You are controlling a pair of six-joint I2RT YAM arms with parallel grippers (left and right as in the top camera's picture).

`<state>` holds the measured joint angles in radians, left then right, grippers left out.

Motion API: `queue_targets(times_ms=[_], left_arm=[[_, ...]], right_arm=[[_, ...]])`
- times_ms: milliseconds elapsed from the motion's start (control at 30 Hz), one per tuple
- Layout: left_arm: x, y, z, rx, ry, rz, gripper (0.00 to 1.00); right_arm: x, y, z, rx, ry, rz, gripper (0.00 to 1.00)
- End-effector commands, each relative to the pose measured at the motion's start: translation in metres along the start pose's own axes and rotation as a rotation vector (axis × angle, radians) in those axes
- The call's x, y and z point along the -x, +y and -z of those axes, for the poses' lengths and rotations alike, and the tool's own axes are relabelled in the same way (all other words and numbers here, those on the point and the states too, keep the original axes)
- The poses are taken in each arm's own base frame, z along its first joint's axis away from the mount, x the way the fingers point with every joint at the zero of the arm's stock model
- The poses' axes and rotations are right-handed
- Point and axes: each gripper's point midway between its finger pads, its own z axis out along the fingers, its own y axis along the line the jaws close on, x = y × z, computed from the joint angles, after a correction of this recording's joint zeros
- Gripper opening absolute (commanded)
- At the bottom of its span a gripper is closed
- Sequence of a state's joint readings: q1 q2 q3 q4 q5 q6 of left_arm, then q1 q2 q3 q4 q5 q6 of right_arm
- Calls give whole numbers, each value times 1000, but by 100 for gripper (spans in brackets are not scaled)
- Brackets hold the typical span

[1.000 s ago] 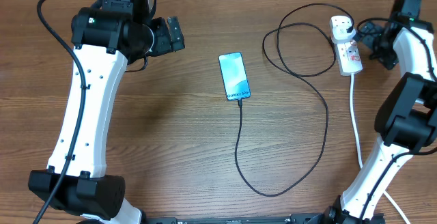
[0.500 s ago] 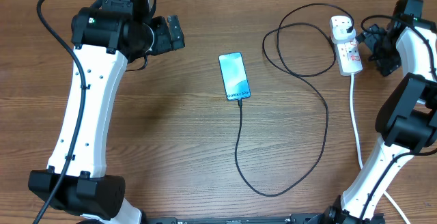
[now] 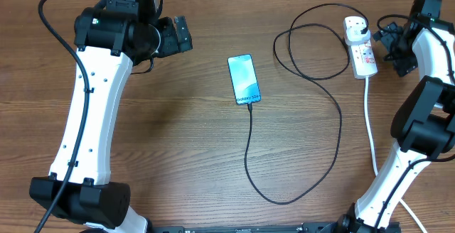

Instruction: Plug charger to phone and switch on socket

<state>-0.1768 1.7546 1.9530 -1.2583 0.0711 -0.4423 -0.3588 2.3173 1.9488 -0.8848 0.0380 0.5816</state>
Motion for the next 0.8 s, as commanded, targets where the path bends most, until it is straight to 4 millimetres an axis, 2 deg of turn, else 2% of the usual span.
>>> queue_targets(times_ms=[0, 200, 533, 767], left_arm=[[-1, -4, 2, -13, 0, 5, 100], [-1, -4, 2, -13, 0, 5, 100], [-1, -4, 2, -12, 0, 5, 100], [-1, -4, 2, -12, 1, 4, 100]], right_arm=[[10, 3, 3, 1, -41, 68, 100], [14, 5, 3, 5, -60, 76, 100], [13, 20, 0, 33, -92, 230, 100], [14, 10, -1, -26, -99, 234, 100]])
